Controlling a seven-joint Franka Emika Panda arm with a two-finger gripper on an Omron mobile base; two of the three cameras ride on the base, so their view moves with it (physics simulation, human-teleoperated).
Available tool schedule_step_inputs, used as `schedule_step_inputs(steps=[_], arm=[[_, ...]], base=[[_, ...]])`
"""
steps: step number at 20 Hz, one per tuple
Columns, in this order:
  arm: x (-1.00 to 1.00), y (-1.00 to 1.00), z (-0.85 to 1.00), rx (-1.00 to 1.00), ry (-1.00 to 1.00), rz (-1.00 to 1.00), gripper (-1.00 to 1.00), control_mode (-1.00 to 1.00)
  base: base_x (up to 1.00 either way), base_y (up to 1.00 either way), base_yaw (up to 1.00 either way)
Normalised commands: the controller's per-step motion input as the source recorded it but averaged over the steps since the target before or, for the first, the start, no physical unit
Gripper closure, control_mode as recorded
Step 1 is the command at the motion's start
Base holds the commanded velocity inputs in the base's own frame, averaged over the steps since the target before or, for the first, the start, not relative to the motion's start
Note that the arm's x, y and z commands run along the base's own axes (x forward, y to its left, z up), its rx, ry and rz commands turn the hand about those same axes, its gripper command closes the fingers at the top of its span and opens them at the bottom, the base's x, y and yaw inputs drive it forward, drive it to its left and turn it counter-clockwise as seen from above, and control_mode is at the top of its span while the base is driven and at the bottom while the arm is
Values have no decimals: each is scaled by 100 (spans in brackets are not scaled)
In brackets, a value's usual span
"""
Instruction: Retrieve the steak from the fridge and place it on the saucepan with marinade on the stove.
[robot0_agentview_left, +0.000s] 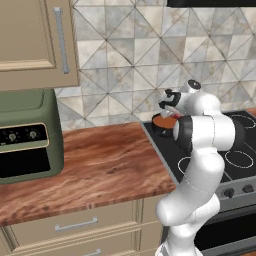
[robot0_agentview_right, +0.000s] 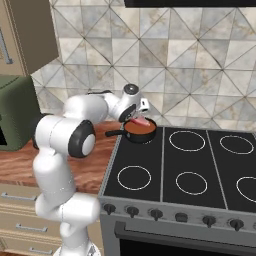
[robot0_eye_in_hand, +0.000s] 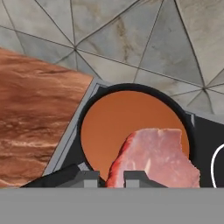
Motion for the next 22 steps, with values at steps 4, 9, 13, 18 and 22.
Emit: schedule_step_inputs(steps=[4,9,13,18,22], arm=[[45,0,-34,0,3,0,100,-100],[58,0,-24,0,2,0,100,-100],[59,0,-24,0,2,0,-100,-100],[44,0,-27,0,2,0,-100,-100],[47,0,-27,0,0,0,-100,-100]], base=[[0,0,0],[0,0,0],[0,0,0],[0,0,0],[0,0,0]])
